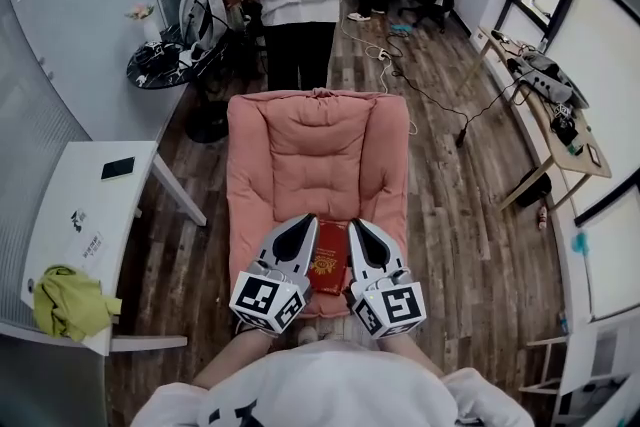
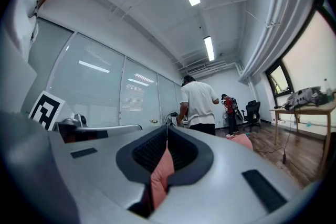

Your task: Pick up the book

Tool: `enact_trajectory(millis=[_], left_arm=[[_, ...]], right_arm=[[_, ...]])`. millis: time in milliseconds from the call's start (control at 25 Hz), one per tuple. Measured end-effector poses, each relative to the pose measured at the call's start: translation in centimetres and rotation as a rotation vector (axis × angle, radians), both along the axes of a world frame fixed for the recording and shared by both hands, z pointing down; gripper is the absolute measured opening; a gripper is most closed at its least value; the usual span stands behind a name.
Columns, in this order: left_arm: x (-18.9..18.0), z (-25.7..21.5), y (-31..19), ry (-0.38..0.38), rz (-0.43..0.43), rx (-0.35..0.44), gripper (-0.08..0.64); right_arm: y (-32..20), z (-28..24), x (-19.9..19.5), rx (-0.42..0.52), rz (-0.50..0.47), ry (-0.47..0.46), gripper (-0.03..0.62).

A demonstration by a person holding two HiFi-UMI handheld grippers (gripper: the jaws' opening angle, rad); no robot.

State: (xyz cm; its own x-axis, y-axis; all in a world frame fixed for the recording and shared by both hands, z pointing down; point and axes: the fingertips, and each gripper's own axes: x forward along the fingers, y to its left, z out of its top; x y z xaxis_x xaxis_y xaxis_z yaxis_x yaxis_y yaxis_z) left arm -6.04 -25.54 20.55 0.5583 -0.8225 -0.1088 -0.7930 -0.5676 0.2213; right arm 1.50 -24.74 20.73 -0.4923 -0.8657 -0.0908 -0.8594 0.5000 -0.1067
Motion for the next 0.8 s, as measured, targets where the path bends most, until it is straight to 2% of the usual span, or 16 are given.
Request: enact_trajectory(millis=[360, 560, 800], left_arm=[[1.5, 0.7, 0.2, 0.010, -0.023, -0.026, 0.002], [3.0, 1.1, -0.5, -0.005, -0.019, -0.011, 0.003], [3.3, 3.8, -0.9, -0.024, -0.031, -0.085, 0.005]], right_arm=[[-0.2, 0.7, 2.1, -0.029, -0.004, -0.004, 0.026], [-1.0, 1.1, 3.6, -0.027, -0.010, -0.017, 0.028], [-1.5, 3.7, 4.5, -0.100, -0.002, -0.025, 0.028]])
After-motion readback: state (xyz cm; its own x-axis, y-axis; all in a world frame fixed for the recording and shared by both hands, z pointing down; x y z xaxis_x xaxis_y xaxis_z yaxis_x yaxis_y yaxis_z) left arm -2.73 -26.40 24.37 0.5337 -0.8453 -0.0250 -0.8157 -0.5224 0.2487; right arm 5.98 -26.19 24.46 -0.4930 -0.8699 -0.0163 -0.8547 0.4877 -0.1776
